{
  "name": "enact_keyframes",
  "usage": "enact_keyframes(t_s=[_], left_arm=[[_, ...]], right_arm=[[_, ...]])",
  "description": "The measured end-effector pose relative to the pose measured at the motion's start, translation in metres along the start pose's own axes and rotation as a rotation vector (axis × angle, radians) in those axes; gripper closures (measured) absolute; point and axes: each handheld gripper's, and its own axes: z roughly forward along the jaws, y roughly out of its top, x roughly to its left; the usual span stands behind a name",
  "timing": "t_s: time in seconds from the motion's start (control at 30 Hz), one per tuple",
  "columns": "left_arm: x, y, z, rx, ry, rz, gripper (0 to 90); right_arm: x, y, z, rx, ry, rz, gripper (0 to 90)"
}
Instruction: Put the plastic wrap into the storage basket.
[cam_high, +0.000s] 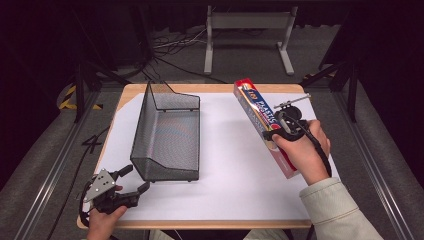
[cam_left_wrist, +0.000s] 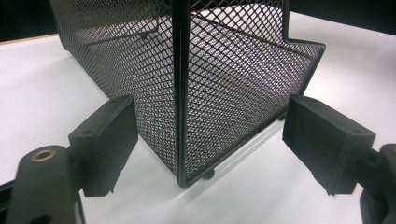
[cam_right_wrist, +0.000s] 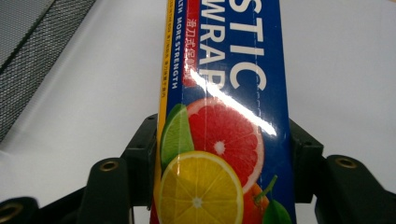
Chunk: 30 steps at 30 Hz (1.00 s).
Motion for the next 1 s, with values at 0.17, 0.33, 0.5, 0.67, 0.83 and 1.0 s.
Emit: enact_keyframes(t_s=[0.17, 0.33, 0.5, 0.67, 0.83, 1.0], left_arm=[[0.0, 0.0, 0.0, 0.003, 0.0, 0.003, 18.7], [0.0, 0.0, 0.0, 0.004, 0.0, 0.005, 18.7], [0.0, 0.0, 0.0, 0.003, -0.003, 0.004, 18.7], [0.0, 0.0, 0.0, 0.0, -0.003, 0.0, 18.7], [0.0, 0.0, 0.0, -0.004, -0.003, -0.001, 18.7], [0.0, 0.0, 0.0, -0.007, 0.002, 0.002, 18.7]], right_arm=[[0.014, 0.005, -0.002, -0.002, 0.019, -0.02, 43.4], [0.03, 0.012, -0.003, -0.013, 0.041, -0.04, 43.4], [0.044, 0.019, -0.003, -0.022, 0.058, -0.06, 43.4], [0.064, 0.027, -0.004, -0.033, 0.072, -0.102, 43.4], [0.08, 0.036, -0.005, -0.039, 0.097, -0.123, 43.2], [0.092, 0.043, -0.005, -0.052, 0.113, -0.128, 43.2]])
